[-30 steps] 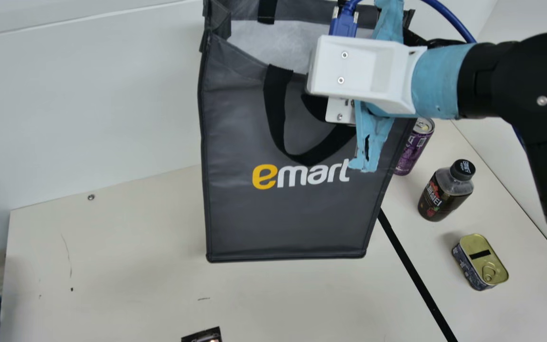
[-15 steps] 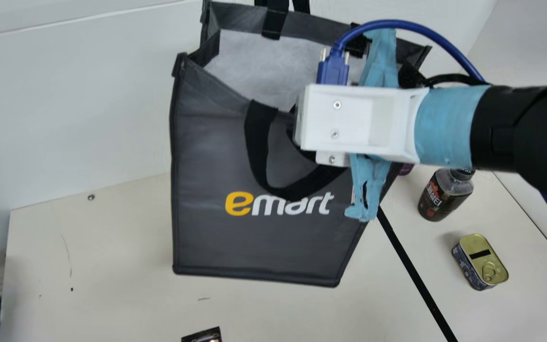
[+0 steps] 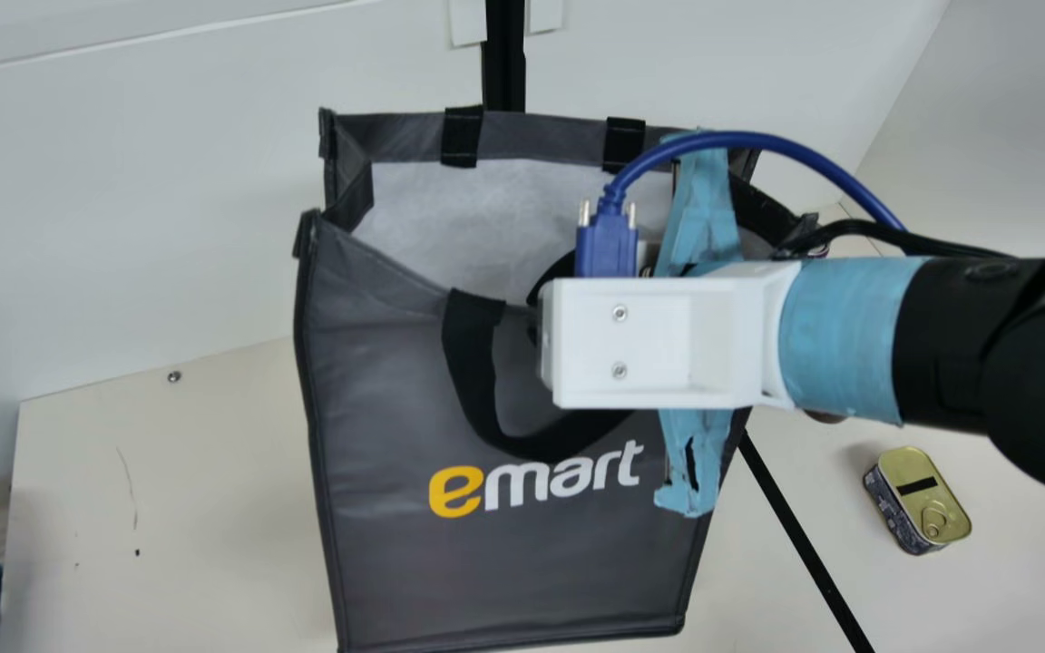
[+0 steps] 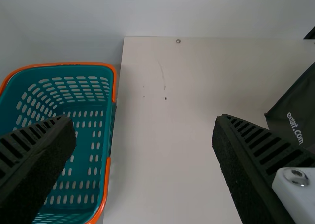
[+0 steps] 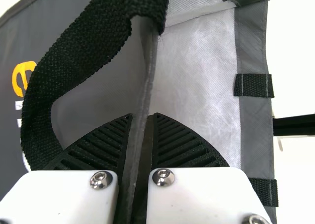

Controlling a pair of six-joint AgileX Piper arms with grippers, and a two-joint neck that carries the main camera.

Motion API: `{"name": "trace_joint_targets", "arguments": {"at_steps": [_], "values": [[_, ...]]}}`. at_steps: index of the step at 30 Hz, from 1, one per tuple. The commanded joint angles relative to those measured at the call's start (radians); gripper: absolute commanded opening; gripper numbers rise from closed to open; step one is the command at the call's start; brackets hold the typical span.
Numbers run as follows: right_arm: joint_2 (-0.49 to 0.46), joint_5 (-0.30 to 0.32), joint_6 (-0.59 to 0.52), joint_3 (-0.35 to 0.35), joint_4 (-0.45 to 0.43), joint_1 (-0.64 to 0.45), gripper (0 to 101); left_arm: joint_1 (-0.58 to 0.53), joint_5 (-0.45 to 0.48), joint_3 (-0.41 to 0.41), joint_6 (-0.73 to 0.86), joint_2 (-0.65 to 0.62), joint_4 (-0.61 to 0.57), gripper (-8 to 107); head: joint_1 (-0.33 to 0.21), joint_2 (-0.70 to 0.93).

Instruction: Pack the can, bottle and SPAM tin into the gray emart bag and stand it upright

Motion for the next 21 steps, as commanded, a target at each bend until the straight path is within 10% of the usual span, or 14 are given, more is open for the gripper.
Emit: {"name": "trace_joint_targets", "arguments": {"at_steps": [1, 21], "values": [[-0.004, 0.000, 0.010, 0.010, -0.006, 0.013, 0, 0.000, 0.000, 0.000, 0.000, 0.000, 0.000, 90, -0.023, -0.001], [-0.025, 0.000, 0.154, 0.081, -0.076, 0.172, 0, 0.000, 0.000, 0.000, 0.000, 0.000, 0.000, 90, -0.023, -0.001]]}}
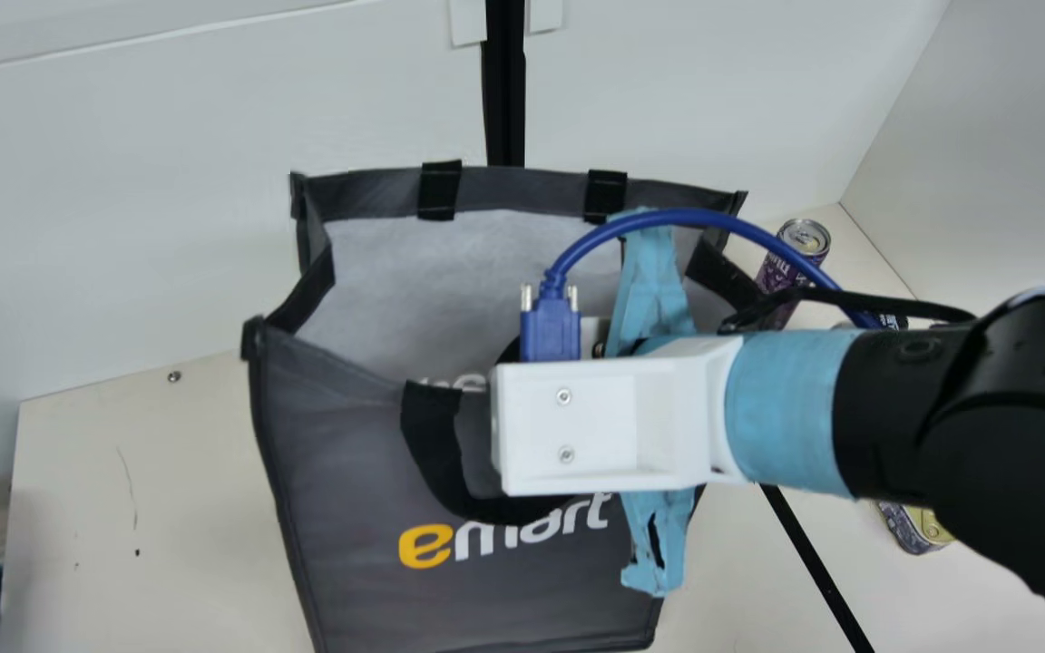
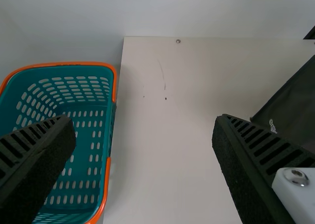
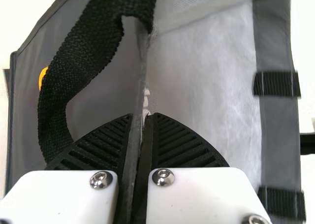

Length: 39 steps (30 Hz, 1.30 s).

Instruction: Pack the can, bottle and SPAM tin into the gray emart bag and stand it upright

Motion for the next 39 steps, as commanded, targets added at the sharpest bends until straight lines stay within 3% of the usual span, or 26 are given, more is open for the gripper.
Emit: {"name": "trace_joint_targets", "arguments": {"at_steps": [1, 10, 22, 39], "values": [[-0.004, 0.001, 0.018, 0.011, -0.003, 0.016, 0, 0.000, 0.000, 0.000, 0.000, 0.000, 0.000, 90, -0.023, -0.001], [-0.031, 0.001, 0.097, 0.066, -0.014, 0.082, 0, 0.000, 0.000, 0.000, 0.000, 0.000, 0.000, 90, -0.023, -0.001], [-0.098, 0.001, 0.148, 0.123, -0.030, 0.138, 40, 0.000, 0.000, 0.000, 0.000, 0.000, 0.000, 90, -0.023, -0.001], [-0.202, 0.001, 0.143, 0.146, -0.048, 0.190, 95, 0.000, 0.000, 0.000, 0.000, 0.000, 0.000, 90, -0.023, -0.001]]}}
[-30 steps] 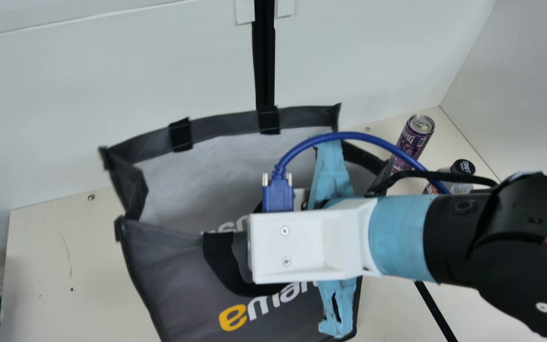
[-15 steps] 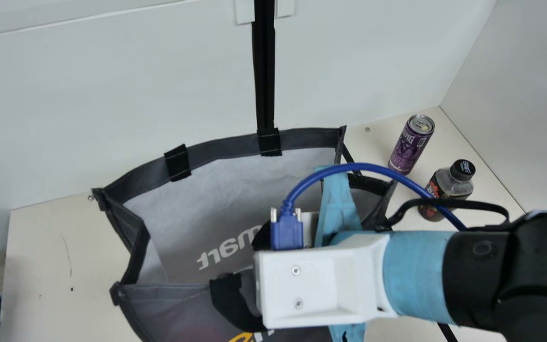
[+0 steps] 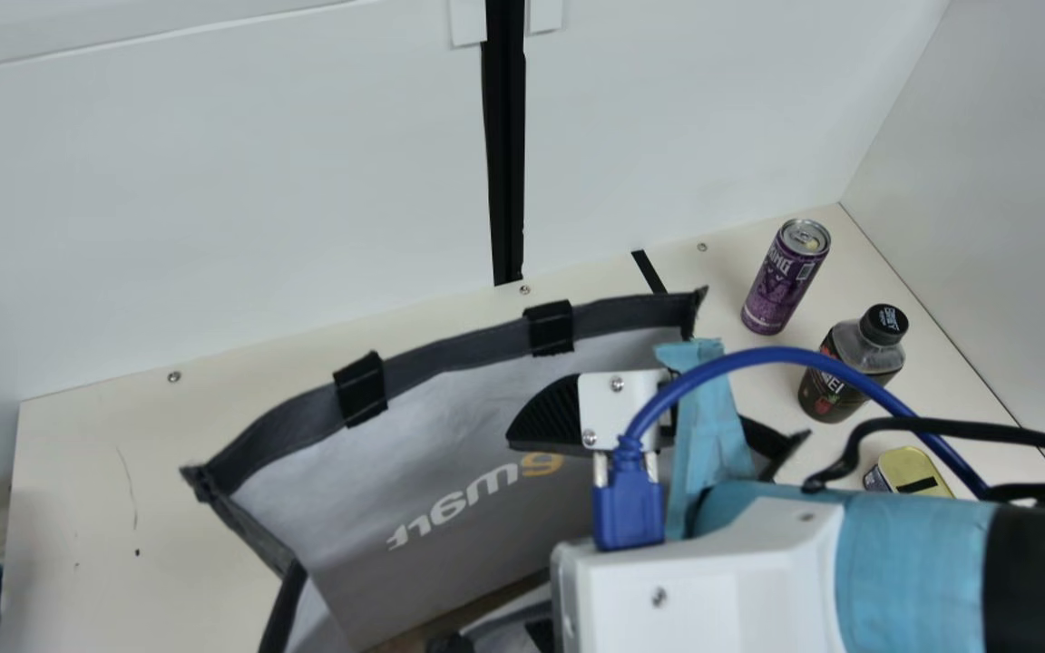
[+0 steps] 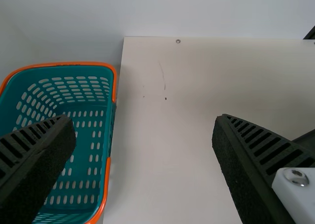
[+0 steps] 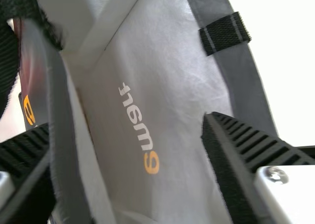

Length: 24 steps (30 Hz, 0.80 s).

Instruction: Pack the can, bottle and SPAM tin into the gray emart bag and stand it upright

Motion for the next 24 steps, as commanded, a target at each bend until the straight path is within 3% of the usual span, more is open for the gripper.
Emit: {"name": "trace_joint_targets", "arguments": {"at_steps": [1, 14, 24], "values": [[-0.007, -0.001, 0.003, 0.001, 0.001, 0.006, 95, 0.000, 0.000, 0.000, 0.000, 0.000, 0.000, 90, -0.023, -0.001], [-0.049, -0.001, 0.086, -0.011, 0.035, 0.048, 95, 0.000, 0.000, 0.000, 0.000, 0.000, 0.000, 90, -0.023, -0.001], [-0.057, -0.001, 0.161, -0.083, 0.047, 0.054, 95, 0.000, 0.000, 0.000, 0.000, 0.000, 0.000, 90, -0.023, -0.001]]}}
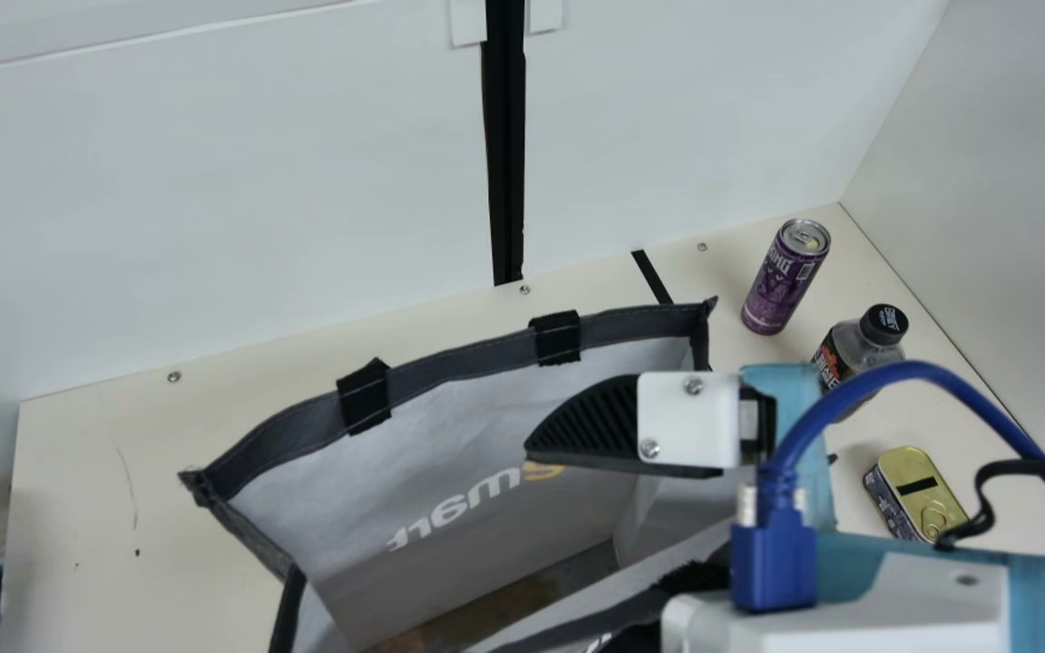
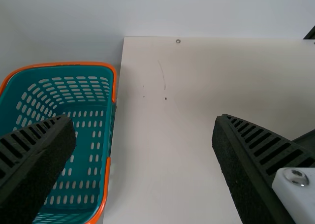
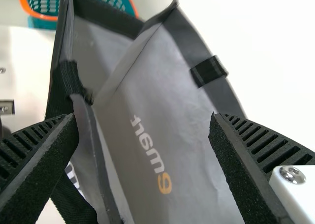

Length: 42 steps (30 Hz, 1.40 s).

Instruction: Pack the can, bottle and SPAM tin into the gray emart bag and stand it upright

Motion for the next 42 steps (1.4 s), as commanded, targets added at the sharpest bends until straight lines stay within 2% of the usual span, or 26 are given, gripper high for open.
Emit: {"name": "trace_joint_targets", "arguments": {"at_steps": [1, 10, 18, 32, 42], "values": [[0.000, 0.000, 0.014, -0.022, 0.003, -0.006, 95, 0.000, 0.000, 0.000, 0.000, 0.000, 0.000, 90, -0.023, -0.002], [0.026, 0.000, 0.077, -0.165, 0.000, -0.080, 95, 0.000, 0.000, 0.000, 0.000, 0.000, 0.000, 90, -0.023, -0.002], [0.068, 0.000, 0.110, -0.262, 0.002, -0.208, 95, 0.000, 0.000, 0.000, 0.000, 0.000, 0.000, 90, -0.023, -0.002], [0.128, 0.000, 0.107, -0.326, 0.075, -0.503, 95, 0.000, 0.000, 0.000, 0.000, 0.000, 0.000, 90, -0.023, -0.002], [0.182, 0.000, 0.057, -0.352, 0.182, -0.768, 95, 0.000, 0.000, 0.000, 0.000, 0.000, 0.000, 90, -0.023, -0.002]]}}
